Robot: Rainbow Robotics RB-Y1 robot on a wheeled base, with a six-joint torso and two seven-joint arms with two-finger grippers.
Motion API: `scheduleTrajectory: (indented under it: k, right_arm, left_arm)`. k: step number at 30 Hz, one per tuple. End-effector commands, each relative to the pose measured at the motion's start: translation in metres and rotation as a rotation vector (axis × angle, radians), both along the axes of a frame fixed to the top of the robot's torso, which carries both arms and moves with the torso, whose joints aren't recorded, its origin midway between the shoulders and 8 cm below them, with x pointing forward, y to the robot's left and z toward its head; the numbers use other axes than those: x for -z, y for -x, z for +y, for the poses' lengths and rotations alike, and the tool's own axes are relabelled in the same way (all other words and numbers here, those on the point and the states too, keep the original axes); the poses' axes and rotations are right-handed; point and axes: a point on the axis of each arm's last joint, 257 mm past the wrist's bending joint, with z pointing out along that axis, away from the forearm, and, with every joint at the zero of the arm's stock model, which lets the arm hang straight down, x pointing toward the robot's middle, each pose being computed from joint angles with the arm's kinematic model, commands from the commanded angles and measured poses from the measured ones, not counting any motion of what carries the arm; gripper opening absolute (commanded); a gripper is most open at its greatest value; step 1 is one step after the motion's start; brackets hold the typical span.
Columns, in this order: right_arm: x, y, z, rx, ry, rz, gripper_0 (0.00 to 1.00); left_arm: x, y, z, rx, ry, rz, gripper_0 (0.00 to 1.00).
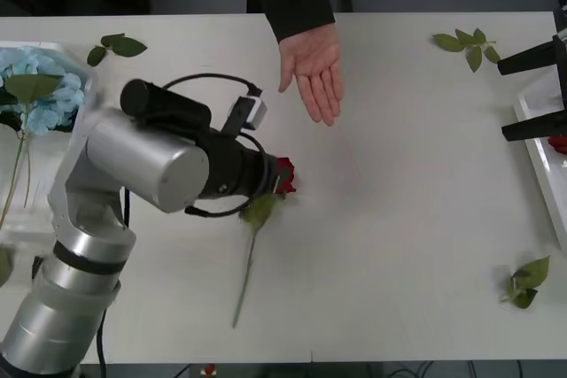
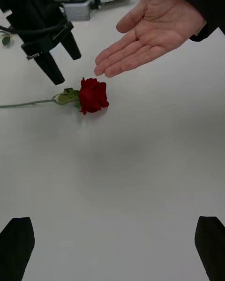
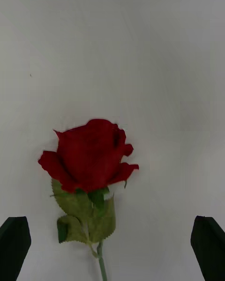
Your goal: Place the red flowers into the right box and the blue flowers into the left box. If a person shows an open palm, hand one flower to the person first, then continue sorting.
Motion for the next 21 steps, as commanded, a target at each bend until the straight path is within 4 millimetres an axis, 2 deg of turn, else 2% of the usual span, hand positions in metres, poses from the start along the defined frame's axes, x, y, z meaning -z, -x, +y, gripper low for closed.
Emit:
scheduleTrajectory:
  k: [1,6,10,13,21]
  right_arm:
    - [-0.008,-0.002,-0.003,-0.011,0.031,-0.035,1.00]
    - [-0.008,-0.002,-0.003,-0.011,0.031,-0.035,1.00]
    - [-0.008,-0.002,-0.003,-0.011,0.031,-0.035,1.00]
    - [-0.008,-0.002,-0.003,-0.011,0.031,-0.035,1.00]
    - [-0.008,-0.002,-0.003,-0.011,0.031,-0.035,1.00]
  left_arm:
    - [0.018,0.009,0.004,0.022,-0.059,-0.025,1.00]
    - [0.043,0.005,0.008,0.032,-0.094,-0.012,1.00]
    - [0.057,-0.011,0.007,0.020,-0.100,-0.027,1.00]
    - [0.060,-0.019,0.007,0.012,-0.103,-0.036,1.00]
    - [0.059,-0.021,0.011,0.004,-0.109,-0.042,1.00]
